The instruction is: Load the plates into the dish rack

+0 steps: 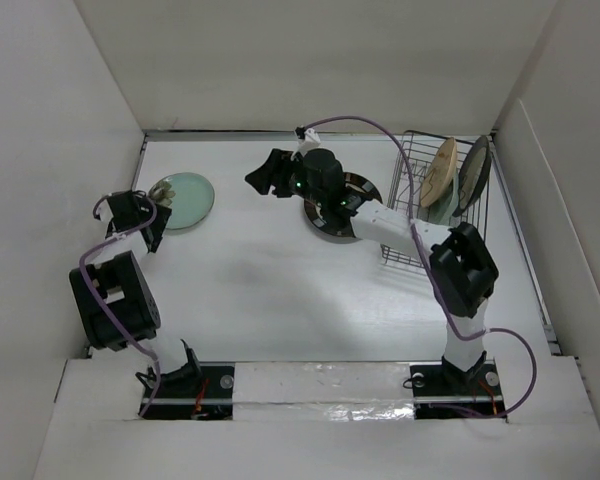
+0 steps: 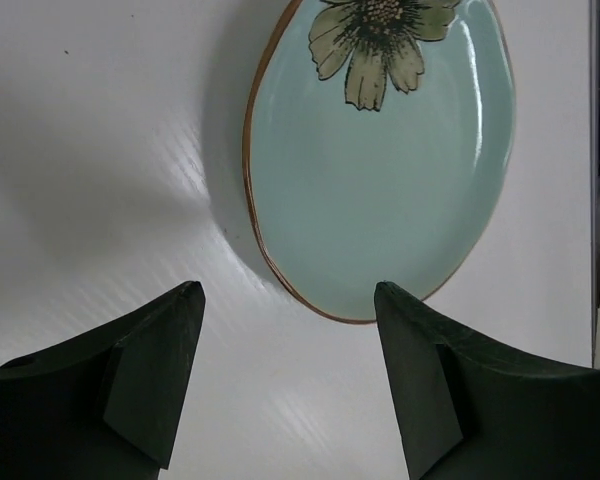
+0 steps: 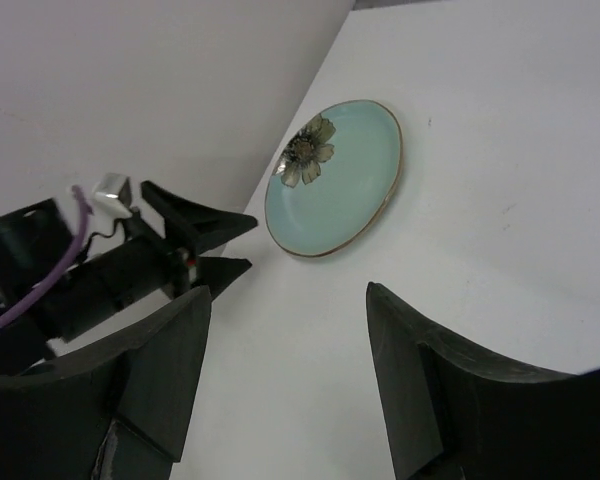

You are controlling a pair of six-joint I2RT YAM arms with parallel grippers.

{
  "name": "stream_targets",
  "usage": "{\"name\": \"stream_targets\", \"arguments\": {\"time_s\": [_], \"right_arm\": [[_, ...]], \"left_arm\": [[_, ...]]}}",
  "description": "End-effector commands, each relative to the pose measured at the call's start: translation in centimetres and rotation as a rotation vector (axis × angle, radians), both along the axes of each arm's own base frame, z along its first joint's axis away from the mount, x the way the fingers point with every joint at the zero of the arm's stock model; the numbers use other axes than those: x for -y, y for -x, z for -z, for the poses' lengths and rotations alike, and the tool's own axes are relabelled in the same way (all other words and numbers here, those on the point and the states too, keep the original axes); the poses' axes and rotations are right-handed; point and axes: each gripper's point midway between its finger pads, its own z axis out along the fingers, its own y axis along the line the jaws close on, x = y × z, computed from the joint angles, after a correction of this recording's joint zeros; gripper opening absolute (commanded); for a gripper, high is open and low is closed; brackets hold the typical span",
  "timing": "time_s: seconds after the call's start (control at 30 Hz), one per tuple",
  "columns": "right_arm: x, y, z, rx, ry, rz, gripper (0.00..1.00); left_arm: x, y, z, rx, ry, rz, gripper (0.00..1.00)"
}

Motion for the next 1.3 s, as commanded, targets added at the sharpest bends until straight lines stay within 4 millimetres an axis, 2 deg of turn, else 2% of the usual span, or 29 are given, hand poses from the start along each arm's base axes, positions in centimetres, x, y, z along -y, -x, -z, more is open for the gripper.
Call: {"name": "stream_targets", "arguments": {"time_s": [0.0, 0.07, 0.1, 0.33, 0.4, 0.43, 0.5, 0.53, 0.57, 0.6, 0.63, 0.7, 0.73, 0.77, 0.8, 0.83, 0.87, 0.9, 0.93, 1.03, 1.07, 1.1, 1.23, 1.27], "right_arm": [[0.1, 2.5, -5.9, 0.186, -0.013, -0.041, 0.69], [0.3, 3.1, -6.1, 0.198, 0.006, -0.042, 0.69], [0.7, 3.5, -6.9, 0.218, 0.005, -0.043, 0.69], [2.4, 4.5, -8.5, 0.254, 0.003, -0.02, 0.69], [2.5, 4.4, -8.6, 0.267, 0.003, -0.012, 0.69], [2.5, 4.3, -8.6, 0.268, 0.009, -0.011, 0.69], [2.3, 4.6, -8.2, 0.263, 0.016, -0.012, 0.69], [2.4, 4.5, -8.0, 0.262, 0.018, -0.009, 0.69], [2.4, 4.6, -7.9, 0.261, 0.014, -0.009, 0.69], [2.4, 4.5, -7.3, 0.251, 0.02, -0.007, 0.69], [2.4, 4.5, -6.9, 0.246, 0.026, -0.004, 0.69], [2.4, 4.4, -6.1, 0.234, 0.034, -0.004, 0.71], [2.7, 4.1, -4.9, 0.217, 0.051, 0.003, 0.72], [3.0, 3.8, -4.6, 0.211, 0.048, 0.002, 0.74], [2.6, 4.0, -3.7, 0.185, 0.038, -0.015, 0.8], [2.7, 3.7, -3.0, 0.167, 0.036, -0.021, 0.84], [2.3, 3.9, -2.3, 0.147, 0.04, -0.046, 0.87], [2.7, 3.1, -1.7, 0.12, 0.039, -0.043, 0.91], [2.6, 2.7, -0.6, 0.095, 0.047, -0.05, 0.93], [3.0, 1.9, 1.2, 0.034, 0.03, -0.07, 0.96], [2.6, 2.3, 1.5, 0.02, 0.025, -0.097, 0.97], [2.9, 1.8, 1.5, 0.011, 0.017, -0.095, 0.99], [3.2, 0.5, 2.3, -0.016, 0.014, -0.075, 1.0], [3.2, 0.1, 3.3, -0.04, 0.022, -0.087, 1.0]], "left_arm": [[-1.1, -3.1, -2.2, 0.083, -0.01, -0.007, 0.66], [-1.5, -3.5, -0.8, 0.047, -0.002, -0.02, 0.65], [-1.5, -3.5, 0.1, 0.026, 0.005, -0.021, 0.65], [-1.9, -4.2, 3.1, -0.028, 0.022, -0.034, 0.58], [-1.8, -4.4, 3.8, -0.038, 0.041, -0.029, 0.5], [-1.4, -4.5, 4.8, -0.055, 0.064, -0.019, 0.48], [-1.2, -4.6, 5.6, -0.058, 0.08, -0.009, 0.34], [-1.4, -4.9, 5.4, -0.051, 0.066, -0.011, 0.28], [-1.5, -5.0, 5.2, -0.045, 0.063, -0.01, 0.13], [-1.5, -5.1, 5.1, -0.041, 0.062, -0.007, 0.04], [-1.2, -5.4, 4.6, -0.025, 0.07, 0.012, 0.0], [-1.0, -5.5, 3.9, -0.01, 0.063, 0.034, 0.0], [-0.5, -5.7, 2.4, 0.042, 0.065, 0.057, 0.0], [-0.1, -5.9, 1.1, 0.091, 0.086, 0.061, 0.0], [0.3, -6.1, 0.0, 0.132, 0.097, 0.071, 0.0], [1.2, -6.4, -2.6, 0.2, 0.09, 0.099, 0.0], [1.2, -6.4, -3.9, 0.227, 0.08, 0.104, 0.0], [1.8, -6.5, -5.2, 0.251, 0.061, 0.131, 0.0], [2.2, -6.1, -7.6, 0.31, 0.039, 0.15, 0.0], [3.7, -4.8, -11.5, 0.425, 0.017, 0.197, 0.0], [5.0, -4.5, -12.5, 0.465, 0.028, 0.227, 0.0], [5.9, -4.0, -14.0, 0.514, 0.032, 0.248, 0.0], [10.6, -2.6, -15.1, 0.574, 0.104, 0.375, 0.0], [11.3, -2.2, -15.4, 0.589, 0.113, 0.396, 0.0]]}}
